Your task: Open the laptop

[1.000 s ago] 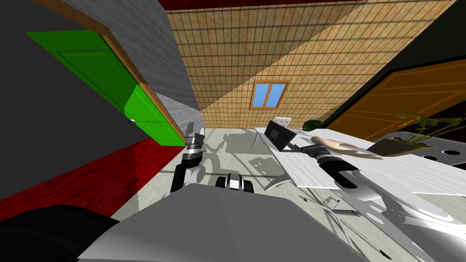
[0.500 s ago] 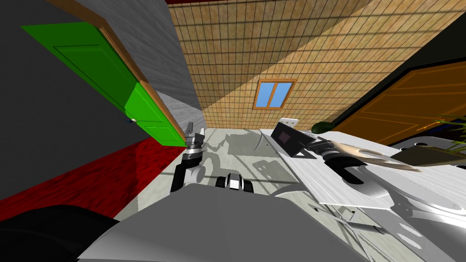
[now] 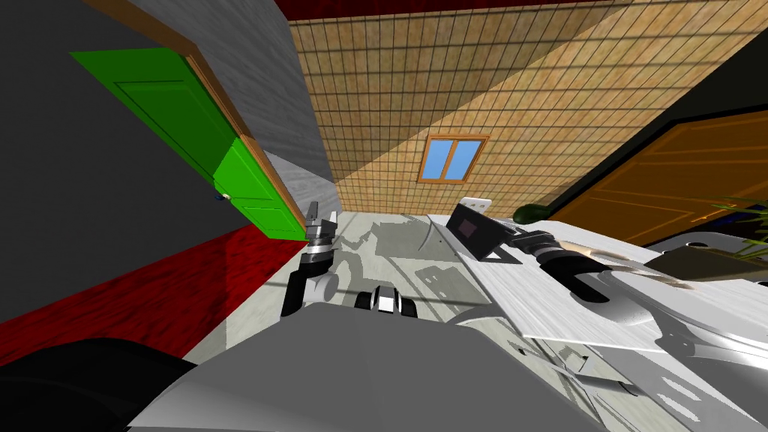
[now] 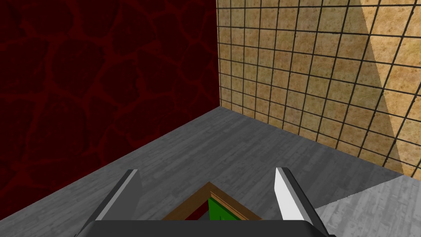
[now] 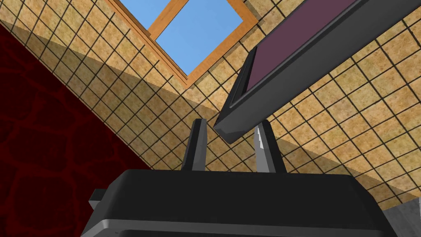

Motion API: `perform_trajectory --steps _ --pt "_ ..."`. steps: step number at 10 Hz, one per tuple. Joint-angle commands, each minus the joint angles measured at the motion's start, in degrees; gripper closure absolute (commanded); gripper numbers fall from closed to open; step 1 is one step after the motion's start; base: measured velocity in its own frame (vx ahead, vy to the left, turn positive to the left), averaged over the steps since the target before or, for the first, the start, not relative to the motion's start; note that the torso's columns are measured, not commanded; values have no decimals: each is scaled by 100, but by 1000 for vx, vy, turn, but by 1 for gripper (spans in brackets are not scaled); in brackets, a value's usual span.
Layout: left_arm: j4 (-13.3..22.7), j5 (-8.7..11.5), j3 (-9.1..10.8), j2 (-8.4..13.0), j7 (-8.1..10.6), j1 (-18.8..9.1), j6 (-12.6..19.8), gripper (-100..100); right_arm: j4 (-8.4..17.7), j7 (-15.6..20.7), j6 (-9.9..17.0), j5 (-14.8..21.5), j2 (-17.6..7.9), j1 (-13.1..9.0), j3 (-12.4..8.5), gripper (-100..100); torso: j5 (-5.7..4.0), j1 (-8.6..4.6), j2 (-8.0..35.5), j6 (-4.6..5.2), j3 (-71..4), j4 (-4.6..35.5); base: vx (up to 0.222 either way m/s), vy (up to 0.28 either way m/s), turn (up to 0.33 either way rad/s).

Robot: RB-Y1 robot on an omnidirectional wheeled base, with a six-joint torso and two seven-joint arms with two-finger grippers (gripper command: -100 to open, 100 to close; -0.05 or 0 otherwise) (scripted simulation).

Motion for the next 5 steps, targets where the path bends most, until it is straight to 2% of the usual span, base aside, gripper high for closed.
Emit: perform_trajectory --steps 1,5 --pt "0 0 0 0 0 1 0 0 165 -341 -83 -243 -174 77 85 100 2 0 -3 5 -2 1 -7 -46 18" --pt "0 0 0 0 0 0 0 0 546 -1008 -293 -809 -603 119 260 100 -8 -4 -5 -6 -1 -5 -12 -63 47"
